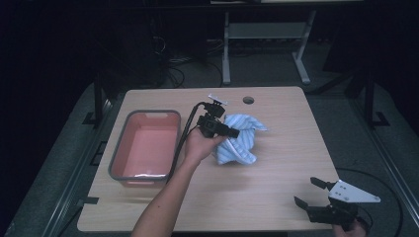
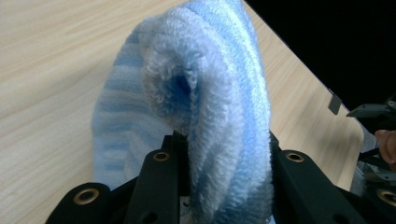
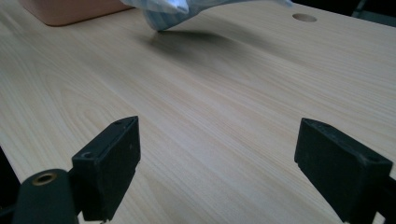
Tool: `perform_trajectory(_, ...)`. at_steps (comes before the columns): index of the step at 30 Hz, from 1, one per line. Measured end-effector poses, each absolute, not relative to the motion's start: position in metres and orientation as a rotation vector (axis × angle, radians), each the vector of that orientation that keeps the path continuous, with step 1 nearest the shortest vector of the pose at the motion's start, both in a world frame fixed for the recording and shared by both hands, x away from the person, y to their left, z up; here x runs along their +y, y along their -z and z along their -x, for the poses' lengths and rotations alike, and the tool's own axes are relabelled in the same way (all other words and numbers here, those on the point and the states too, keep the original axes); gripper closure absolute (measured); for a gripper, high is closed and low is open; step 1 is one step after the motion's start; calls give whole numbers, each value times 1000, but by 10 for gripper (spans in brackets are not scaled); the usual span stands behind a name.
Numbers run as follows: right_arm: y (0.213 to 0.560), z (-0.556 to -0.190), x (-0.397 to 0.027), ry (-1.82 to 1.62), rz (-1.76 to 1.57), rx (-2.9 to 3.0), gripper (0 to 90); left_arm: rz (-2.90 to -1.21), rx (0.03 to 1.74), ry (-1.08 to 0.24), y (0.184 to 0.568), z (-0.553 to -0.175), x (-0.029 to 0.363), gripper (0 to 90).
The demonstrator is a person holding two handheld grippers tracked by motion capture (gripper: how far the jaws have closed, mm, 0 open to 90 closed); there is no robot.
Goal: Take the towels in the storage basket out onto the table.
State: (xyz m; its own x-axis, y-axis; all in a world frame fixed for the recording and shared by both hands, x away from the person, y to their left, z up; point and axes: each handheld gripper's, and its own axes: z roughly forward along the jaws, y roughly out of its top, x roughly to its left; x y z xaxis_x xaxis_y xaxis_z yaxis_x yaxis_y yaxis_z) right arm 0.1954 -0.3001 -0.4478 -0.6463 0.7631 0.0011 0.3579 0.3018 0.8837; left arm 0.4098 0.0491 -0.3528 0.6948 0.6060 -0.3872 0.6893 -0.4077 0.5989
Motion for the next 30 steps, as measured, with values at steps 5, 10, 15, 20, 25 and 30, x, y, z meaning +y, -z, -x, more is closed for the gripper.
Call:
perform_trajectory(5, 448, -195, -300, -1300, -1007, 2155, 138, -2135, 1018, 147, 367, -411, 44, 698)
perform_trajectory(10, 448, -196, -300, -1300, -991, 2153, 137, -2155, 1048, 153, 380, -412, 38, 697)
perform_trajectory(15, 448, -196, -300, -1307, -990, 2156, 137, -2139, 1064, 171, 392, -415, 33, 696)
perform_trajectory(20, 449, -197, -301, -1313, -1008, 2154, 137, -2151, 1059, 166, 397, -415, 27, 694)
perform_trajectory(25, 450, -198, -302, -1306, -1008, 2151, 138, -2177, 1062, 150, 406, -415, 19, 688)
perform_trajectory(30, 450, -198, -302, -1307, -1011, 2155, 138, -2191, 1060, 132, 408, -414, 16, 681)
